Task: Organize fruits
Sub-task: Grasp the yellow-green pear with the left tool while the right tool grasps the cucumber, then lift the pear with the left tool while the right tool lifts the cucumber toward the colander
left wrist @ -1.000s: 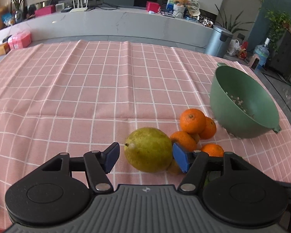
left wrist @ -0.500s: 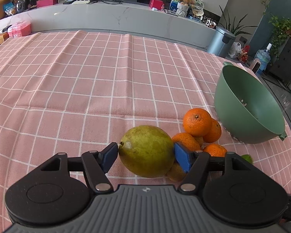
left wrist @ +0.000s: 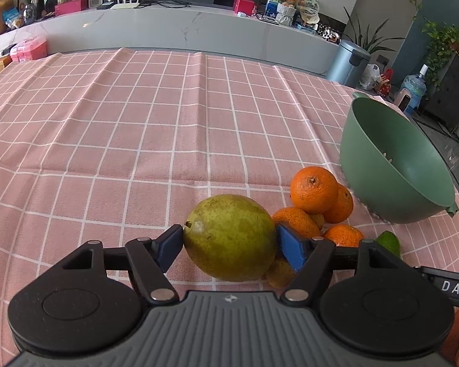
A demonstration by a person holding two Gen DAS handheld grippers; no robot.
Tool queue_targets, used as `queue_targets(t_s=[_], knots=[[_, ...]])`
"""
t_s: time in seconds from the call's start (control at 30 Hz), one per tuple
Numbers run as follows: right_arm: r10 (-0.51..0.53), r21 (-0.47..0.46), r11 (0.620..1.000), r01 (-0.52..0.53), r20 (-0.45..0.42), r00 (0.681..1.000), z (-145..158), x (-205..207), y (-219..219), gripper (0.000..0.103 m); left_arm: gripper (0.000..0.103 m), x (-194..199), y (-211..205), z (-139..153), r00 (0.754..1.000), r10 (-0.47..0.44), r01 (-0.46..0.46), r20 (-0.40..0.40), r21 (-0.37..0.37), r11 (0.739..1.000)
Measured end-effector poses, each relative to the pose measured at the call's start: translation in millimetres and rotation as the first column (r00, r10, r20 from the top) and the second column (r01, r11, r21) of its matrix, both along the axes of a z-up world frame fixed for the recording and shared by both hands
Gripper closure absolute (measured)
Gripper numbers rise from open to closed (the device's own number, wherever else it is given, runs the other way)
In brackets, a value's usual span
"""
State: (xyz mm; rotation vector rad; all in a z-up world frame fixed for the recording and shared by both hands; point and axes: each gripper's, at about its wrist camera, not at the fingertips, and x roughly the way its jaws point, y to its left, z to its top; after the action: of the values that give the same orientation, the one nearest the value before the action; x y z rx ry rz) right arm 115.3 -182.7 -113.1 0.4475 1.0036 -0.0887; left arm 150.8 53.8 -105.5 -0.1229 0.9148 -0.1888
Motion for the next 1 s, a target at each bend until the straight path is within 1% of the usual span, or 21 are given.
queue_targets(t_s=[0.03, 0.13, 0.2, 0.27, 0.33, 0.37, 0.43, 0.53, 0.73, 0.9, 1.0], knots=[[-0.007, 0.001, 1.000, 0.007, -0.012, 1.000, -2.4, 0.2, 1.4, 0.050, 0.020, 0.5, 0.4, -1.0, 1.000, -0.002, 0.002, 0.000, -0.002, 1.000], [-0.015, 0.011, 1.000, 0.015, -0.060, 0.998, -12.0, 0.9, 4.3, 0.048, 0.019, 1.4, 1.2, -4.7, 1.000, -0.003, 0.003, 0.004, -0.015, 1.000], [0.001, -0.012, 1.000, -0.002, -0.048, 0.999, -12.1, -1.6, 10.6, 0.048, 0.020, 2.6, 3.1, -5.1, 1.000, -0.001, 0.001, 0.006, -0.027, 1.000], [0.022, -0.038, 0.999, -0.023, -0.042, 0.999, -12.7, -1.9, 16.9, 0.048, 0.024, 1.8, 3.7, -5.3, 1.000, -0.003, 0.004, 0.008, -0.040, 0.999], [0.019, -0.061, 0.998, -0.021, -0.035, 0.999, -13.3, -3.5, 17.3, 0.060, 0.024, 1.0, 3.9, -4.9, 1.000, -0.005, 0.006, 0.009, -0.040, 0.999], [0.021, -0.049, 0.999, -0.023, -0.031, 0.999, -13.9, -3.3, 14.7, 0.061, 0.025, 0.4, 2.8, -4.6, 1.000, -0.003, 0.003, 0.010, -0.043, 0.999], [0.033, -0.035, 0.999, -0.034, -0.028, 0.999, -13.7, -3.2, 10.3, 0.062, 0.025, -0.6, 3.6, -3.9, 1.000, 0.000, 0.000, 0.010, -0.042, 0.999], [0.055, -0.030, 0.998, -0.056, -0.013, 0.998, -11.4, -5.3, 9.6, 0.063, 0.026, -5.0, 1.8, -1.6, 1.000, 0.001, -0.001, 0.025, -0.010, 1.000], [0.127, -0.036, 0.991, -0.126, 0.024, 0.992, 0.2, -14.2, 11.4, 0.066, 0.026, -14.3, 6.5, 9.8, 0.997, 0.032, -0.031, 0.067, -0.008, 0.999], [0.195, -0.037, 0.980, -0.194, 0.050, 0.979, 7.6, -16.2, 11.0, 0.067, 0.026, -23.6, 10.7, 23.5, 0.996, 0.046, -0.043, 0.075, -0.037, 0.998], [0.261, -0.069, 0.964, -0.256, 0.076, 0.962, 18.4, -16.9, 11.4, 0.067, 0.026, -27.9, 6.5, 35.7, 0.996, 0.037, -0.034, 0.076, -0.042, 0.999]])
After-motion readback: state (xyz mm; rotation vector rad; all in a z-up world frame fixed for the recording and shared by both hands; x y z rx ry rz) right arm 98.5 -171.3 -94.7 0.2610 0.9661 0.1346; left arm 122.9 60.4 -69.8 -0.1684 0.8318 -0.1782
